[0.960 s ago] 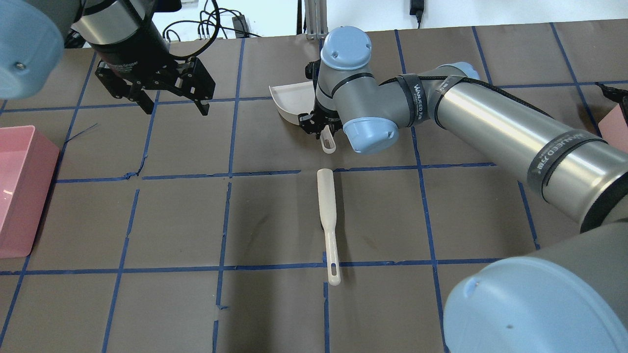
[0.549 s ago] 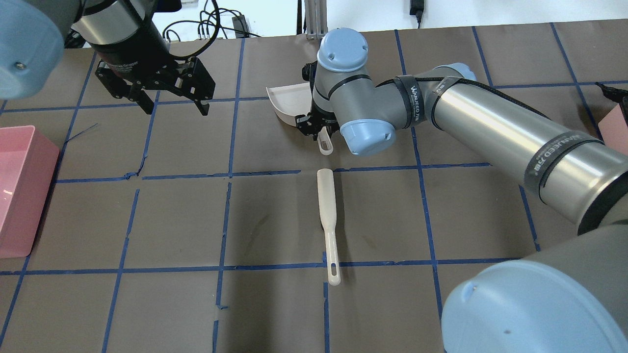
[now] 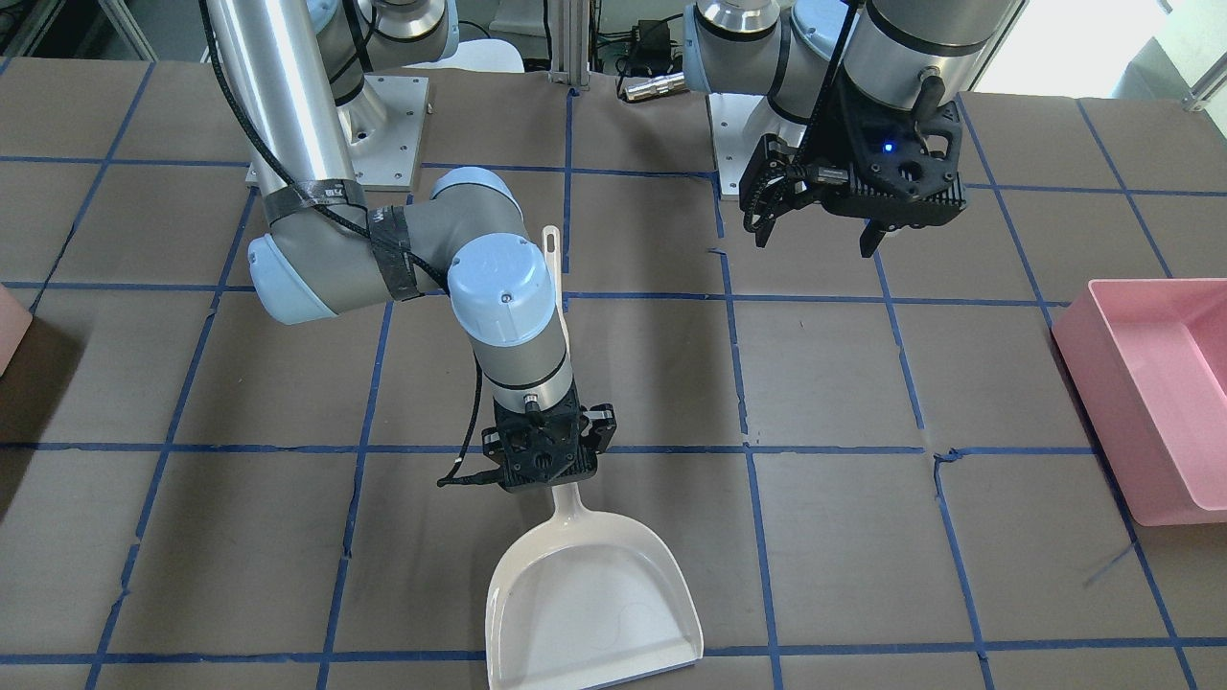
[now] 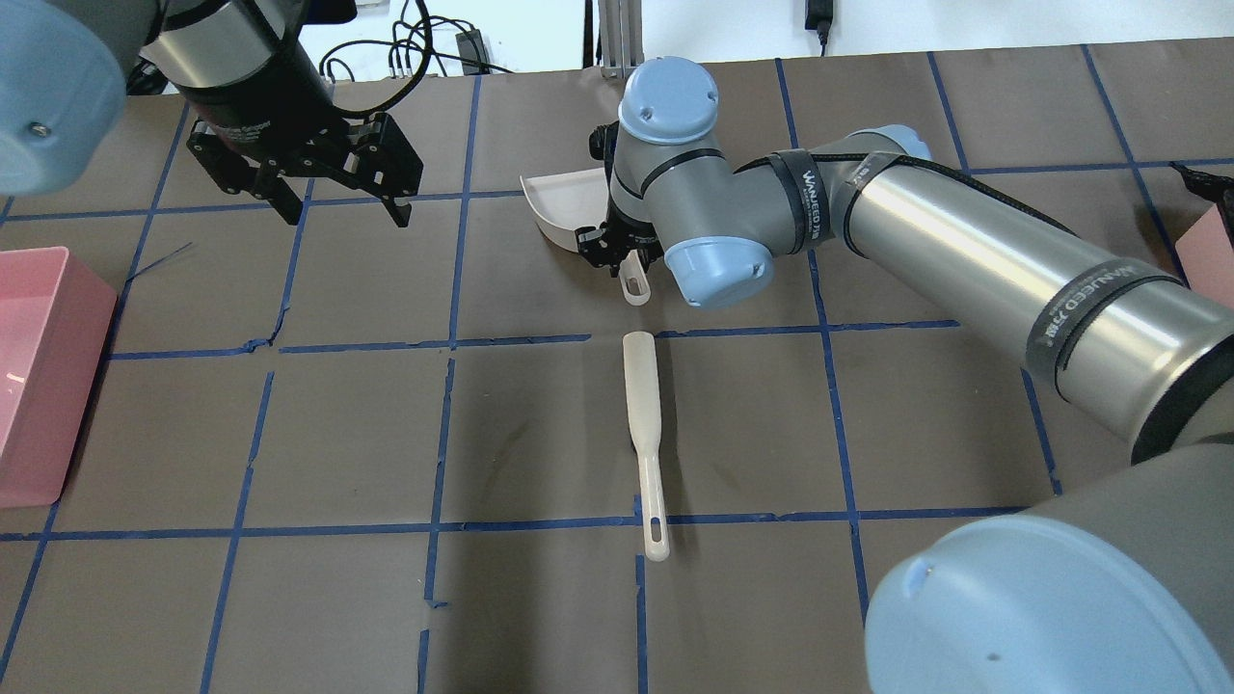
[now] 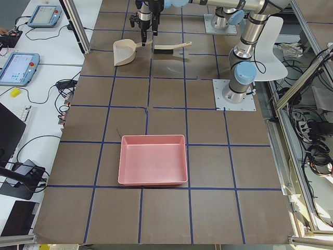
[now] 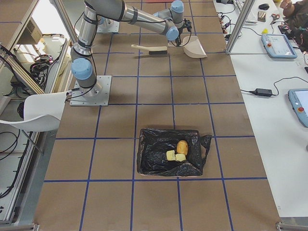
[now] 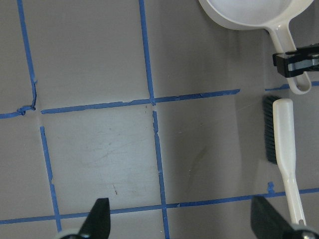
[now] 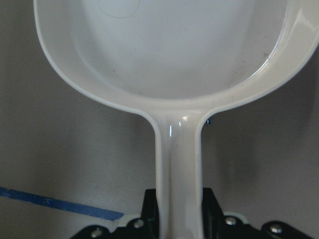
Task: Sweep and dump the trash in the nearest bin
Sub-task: 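Bring the empty dustpan back and set it on the table with the right gripper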
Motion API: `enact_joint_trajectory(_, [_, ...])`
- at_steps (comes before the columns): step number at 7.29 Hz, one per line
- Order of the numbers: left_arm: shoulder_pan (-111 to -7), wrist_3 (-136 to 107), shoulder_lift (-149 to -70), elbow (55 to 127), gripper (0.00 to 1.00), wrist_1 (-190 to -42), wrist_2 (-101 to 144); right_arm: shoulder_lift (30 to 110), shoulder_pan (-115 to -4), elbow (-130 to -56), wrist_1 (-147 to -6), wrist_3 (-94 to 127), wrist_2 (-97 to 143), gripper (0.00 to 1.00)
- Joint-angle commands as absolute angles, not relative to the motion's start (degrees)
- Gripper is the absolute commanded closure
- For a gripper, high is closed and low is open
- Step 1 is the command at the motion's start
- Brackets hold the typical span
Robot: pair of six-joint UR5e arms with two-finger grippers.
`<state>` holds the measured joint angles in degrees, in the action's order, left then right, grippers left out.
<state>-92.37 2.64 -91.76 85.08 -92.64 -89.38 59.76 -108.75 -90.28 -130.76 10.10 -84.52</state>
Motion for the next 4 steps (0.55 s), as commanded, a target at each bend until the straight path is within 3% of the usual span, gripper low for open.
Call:
enact_joint_trajectory(1, [-92.4, 2.6, -91.7, 85.1, 0.0, -92.6, -89.5, 60.0, -108.5, -90.1, -131.3, 10.0, -84.6, 0.0])
enact_joint_trajectory(4, [-92.4, 2.6, -91.8, 85.1, 0.0, -92.6, -89.4, 63.3, -105.6, -83.9, -124.3, 9.2, -85.5, 0.0])
